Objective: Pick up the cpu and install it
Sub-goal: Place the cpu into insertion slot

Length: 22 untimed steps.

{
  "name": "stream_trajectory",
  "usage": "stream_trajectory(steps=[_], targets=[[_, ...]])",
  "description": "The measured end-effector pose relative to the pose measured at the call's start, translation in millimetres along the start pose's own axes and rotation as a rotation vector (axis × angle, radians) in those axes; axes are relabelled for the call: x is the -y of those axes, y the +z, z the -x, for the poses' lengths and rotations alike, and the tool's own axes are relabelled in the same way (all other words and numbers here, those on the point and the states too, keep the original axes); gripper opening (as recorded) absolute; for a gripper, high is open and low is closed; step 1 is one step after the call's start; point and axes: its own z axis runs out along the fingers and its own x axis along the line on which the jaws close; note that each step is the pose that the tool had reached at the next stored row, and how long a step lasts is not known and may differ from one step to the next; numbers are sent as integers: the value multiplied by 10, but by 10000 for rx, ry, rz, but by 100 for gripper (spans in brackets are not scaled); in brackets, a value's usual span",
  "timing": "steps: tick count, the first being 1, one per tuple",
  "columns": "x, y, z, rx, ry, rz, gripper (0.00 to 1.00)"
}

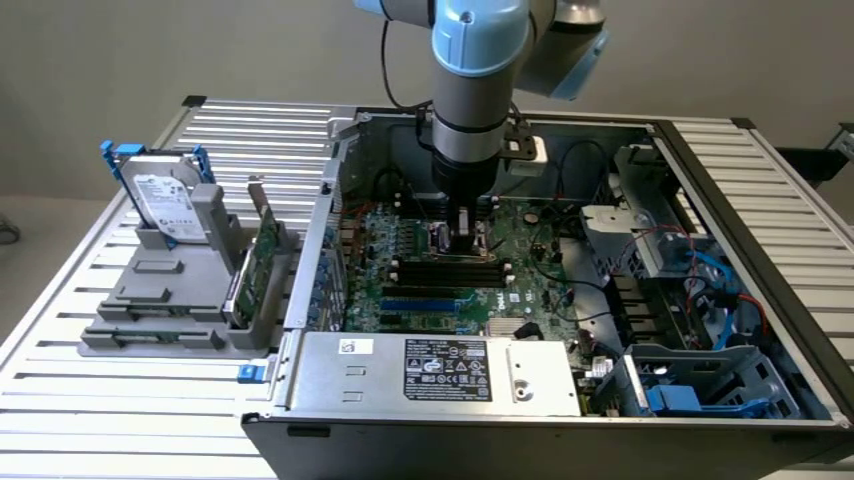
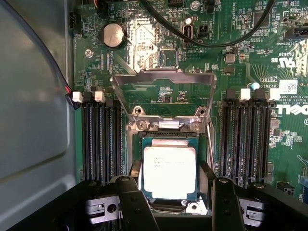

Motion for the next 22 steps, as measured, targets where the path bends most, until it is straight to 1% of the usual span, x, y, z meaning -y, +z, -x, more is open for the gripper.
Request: stream_trajectory(steps=[12, 13, 16, 18, 22], targets=[[1, 27, 1, 8, 1, -11, 55], [1, 27, -1, 23, 1, -10, 55], [2, 28, -8, 105, -2, -12, 55], [2, 28, -18, 189, -5, -12, 55], [3, 31, -34, 258, -8, -12, 55]])
